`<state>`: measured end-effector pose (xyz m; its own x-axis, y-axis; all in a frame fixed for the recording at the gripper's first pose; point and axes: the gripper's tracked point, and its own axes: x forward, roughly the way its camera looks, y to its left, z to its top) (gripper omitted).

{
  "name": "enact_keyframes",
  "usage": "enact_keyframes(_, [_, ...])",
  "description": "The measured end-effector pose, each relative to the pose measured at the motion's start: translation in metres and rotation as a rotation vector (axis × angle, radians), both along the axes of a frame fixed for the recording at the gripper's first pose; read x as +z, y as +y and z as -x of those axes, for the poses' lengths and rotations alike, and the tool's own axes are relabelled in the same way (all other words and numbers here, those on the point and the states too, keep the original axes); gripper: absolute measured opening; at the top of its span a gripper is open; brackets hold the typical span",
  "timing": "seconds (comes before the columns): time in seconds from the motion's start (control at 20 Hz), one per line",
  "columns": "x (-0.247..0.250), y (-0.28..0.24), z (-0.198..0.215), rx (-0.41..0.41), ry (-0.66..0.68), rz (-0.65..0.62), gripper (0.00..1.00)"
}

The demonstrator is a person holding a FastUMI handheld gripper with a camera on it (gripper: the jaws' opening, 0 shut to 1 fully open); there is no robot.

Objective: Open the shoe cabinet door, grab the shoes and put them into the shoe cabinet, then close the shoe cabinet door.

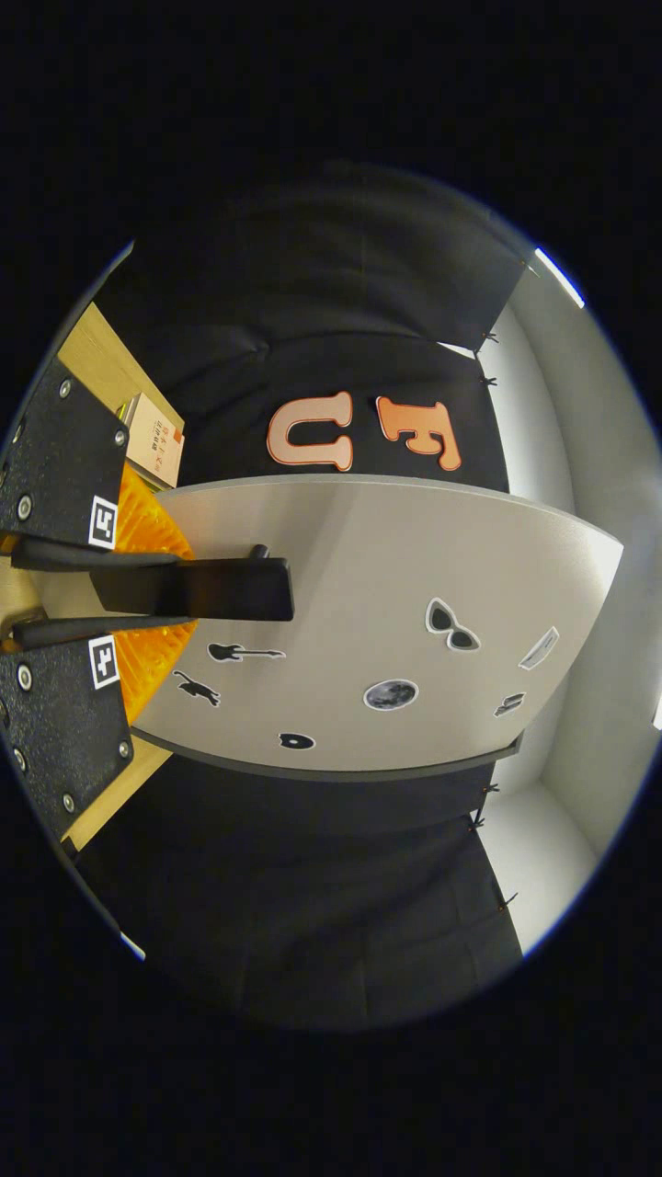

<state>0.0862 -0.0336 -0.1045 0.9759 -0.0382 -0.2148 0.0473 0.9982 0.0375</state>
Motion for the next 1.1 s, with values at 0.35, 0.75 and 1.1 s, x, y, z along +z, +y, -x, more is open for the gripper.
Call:
enact_keyframes(0.35, [-0.001,-0.059,0.036,0.089,-0.006,-0.063,0.20])
enact_keyframes(0.75, [-0.004,-0.138,0.071,0.088,-0.042,-0.082,0.19])
enact_keyframes(1.1, [-0.026,-0.208,0.076,0.000,-0.017,-0.142,0.18])
